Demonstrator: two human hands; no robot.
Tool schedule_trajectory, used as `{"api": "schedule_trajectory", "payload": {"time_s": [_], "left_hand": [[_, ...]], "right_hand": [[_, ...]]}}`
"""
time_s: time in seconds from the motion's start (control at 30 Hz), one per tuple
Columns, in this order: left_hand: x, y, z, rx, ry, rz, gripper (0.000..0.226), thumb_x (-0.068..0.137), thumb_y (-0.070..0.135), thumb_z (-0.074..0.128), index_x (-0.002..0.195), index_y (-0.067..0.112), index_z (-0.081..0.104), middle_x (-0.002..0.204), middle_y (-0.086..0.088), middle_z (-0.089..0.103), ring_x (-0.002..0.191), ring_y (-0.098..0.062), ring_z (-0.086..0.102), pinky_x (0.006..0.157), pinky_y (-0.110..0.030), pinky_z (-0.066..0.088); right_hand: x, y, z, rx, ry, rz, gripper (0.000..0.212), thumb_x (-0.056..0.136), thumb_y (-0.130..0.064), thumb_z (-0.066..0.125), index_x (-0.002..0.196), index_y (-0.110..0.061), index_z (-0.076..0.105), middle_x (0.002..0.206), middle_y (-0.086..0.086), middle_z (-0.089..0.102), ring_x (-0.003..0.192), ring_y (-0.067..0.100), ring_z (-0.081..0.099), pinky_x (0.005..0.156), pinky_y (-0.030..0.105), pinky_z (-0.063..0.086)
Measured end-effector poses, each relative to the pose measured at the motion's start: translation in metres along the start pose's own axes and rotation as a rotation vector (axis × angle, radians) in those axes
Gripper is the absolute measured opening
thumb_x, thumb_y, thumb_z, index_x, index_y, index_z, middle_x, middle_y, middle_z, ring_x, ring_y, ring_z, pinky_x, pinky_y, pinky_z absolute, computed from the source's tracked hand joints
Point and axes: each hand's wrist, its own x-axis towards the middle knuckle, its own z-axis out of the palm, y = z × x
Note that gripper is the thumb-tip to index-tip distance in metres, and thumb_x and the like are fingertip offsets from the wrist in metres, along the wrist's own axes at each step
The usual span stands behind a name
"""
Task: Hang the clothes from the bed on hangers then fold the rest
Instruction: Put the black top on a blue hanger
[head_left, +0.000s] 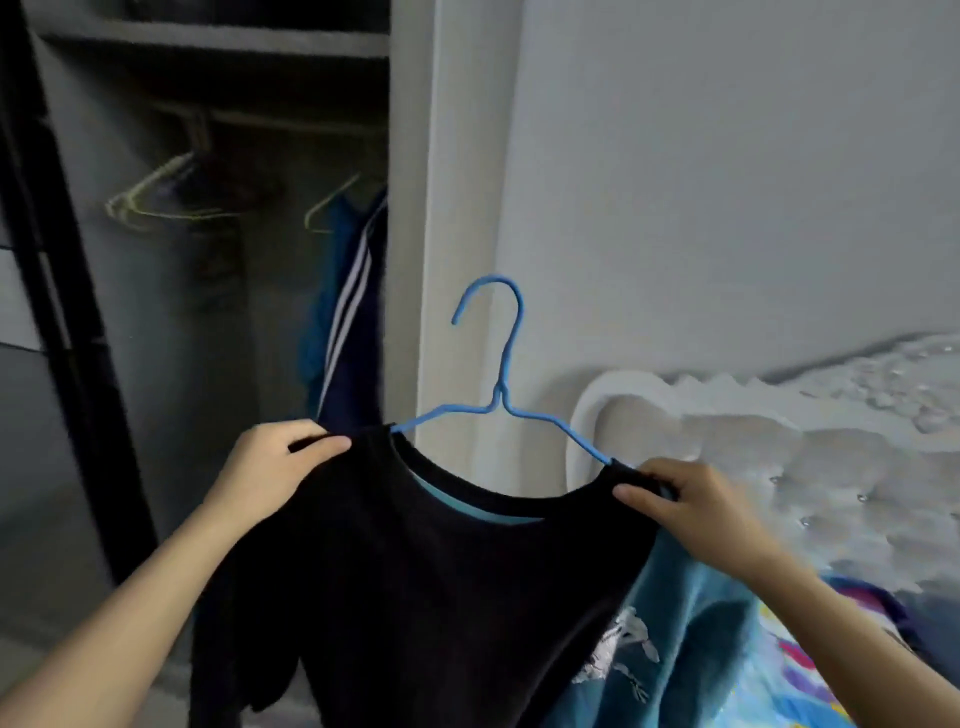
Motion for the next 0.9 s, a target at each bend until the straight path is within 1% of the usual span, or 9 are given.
{"api": "schedule_trajectory", "payload": {"time_s": [0.13,0.27,0.33,0.4,0.5,0.6,0.67,0.73,0.9], "left_hand": [[0.021,-0.061,-0.080,0.015,0.134,-0.072,0.012,0.081,0.030,0.070,0.071,0.037,0.069,0.067,0.012,0.068,0.061,0.001,0.061,0.056,-0.015,0.043],[0.047,-0.119,-0.142,0.067,0.220,-0.139,0.019,0.083,0.026,0.069,0.065,0.021,0.069,0.066,-0.005,0.067,0.066,-0.019,0.062,0.065,-0.033,0.047],[0.062,-0.146,-0.171,0.102,0.265,-0.173,0.018,0.085,0.025,0.068,0.072,0.012,0.070,0.068,-0.005,0.067,0.069,-0.023,0.062,0.066,-0.034,0.045],[0.081,-0.167,-0.197,0.133,0.287,-0.151,0.019,0.086,0.022,0.067,0.083,0.004,0.072,0.073,-0.009,0.069,0.075,-0.026,0.065,0.069,-0.031,0.046],[0.111,-0.188,-0.225,0.325,0.306,-0.142,0.033,0.088,0.025,0.065,0.113,0.004,0.066,0.107,-0.017,0.067,0.107,-0.034,0.056,0.096,-0.039,0.042],[0.137,-0.213,-0.247,0.574,0.262,-0.233,0.055,0.093,0.040,0.053,0.141,0.018,0.041,0.138,-0.012,0.048,0.129,-0.033,0.032,0.105,-0.042,0.029],[0.153,-0.235,-0.256,0.610,0.256,-0.257,0.059,0.093,0.043,0.049,0.145,0.020,0.033,0.145,-0.010,0.039,0.133,-0.032,0.026,0.107,-0.044,0.028],[0.165,-0.255,-0.255,0.603,0.259,-0.257,0.060,0.093,0.042,0.049,0.146,0.020,0.030,0.148,-0.011,0.035,0.135,-0.031,0.022,0.109,-0.046,0.026],[0.222,-0.300,-0.252,0.650,0.263,-0.221,0.065,0.092,0.043,0.050,0.148,0.021,0.026,0.151,-0.012,0.028,0.138,-0.029,0.015,0.110,-0.043,0.022]], "right_hand": [[0.062,-0.064,0.071,0.021,-0.046,-0.088,0.042,0.083,-0.026,0.069,0.051,-0.022,0.041,0.045,-0.008,0.033,0.046,0.003,0.039,0.050,0.017,0.032],[0.116,-0.123,0.140,0.049,-0.078,-0.135,0.038,0.084,-0.027,0.068,0.058,-0.006,0.049,0.049,-0.006,0.034,0.045,0.007,0.034,0.051,0.017,0.033],[0.141,-0.153,0.173,0.077,-0.067,-0.171,0.039,0.083,-0.027,0.070,0.063,0.003,0.055,0.050,-0.004,0.035,0.048,0.008,0.032,0.050,0.021,0.030],[0.166,-0.178,0.199,0.113,0.003,-0.176,0.034,0.080,-0.029,0.072,0.062,-0.003,0.061,0.049,-0.004,0.039,0.049,0.011,0.036,0.051,0.025,0.029],[0.199,-0.204,0.224,0.194,0.055,-0.105,0.025,0.077,-0.030,0.074,0.059,-0.018,0.063,0.048,-0.006,0.048,0.050,0.010,0.043,0.054,0.028,0.034],[0.229,-0.222,0.242,0.311,0.056,-0.005,0.034,0.075,-0.025,0.077,0.047,-0.020,0.059,0.041,-0.009,0.046,0.045,0.006,0.041,0.047,0.021,0.031],[0.248,-0.228,0.253,0.374,0.065,0.061,0.033,0.075,-0.021,0.078,0.048,-0.015,0.061,0.044,-0.005,0.049,0.046,0.009,0.043,0.049,0.024,0.033],[0.265,-0.231,0.260,0.433,0.086,0.133,0.027,0.074,-0.018,0.079,0.059,-0.001,0.064,0.056,0.009,0.057,0.054,0.019,0.048,0.053,0.029,0.036],[0.322,-0.237,0.277,0.603,0.179,0.281,0.039,0.071,-0.011,0.080,0.085,0.020,0.061,0.070,0.019,0.057,0.063,0.026,0.051,0.059,0.035,0.042]]}}
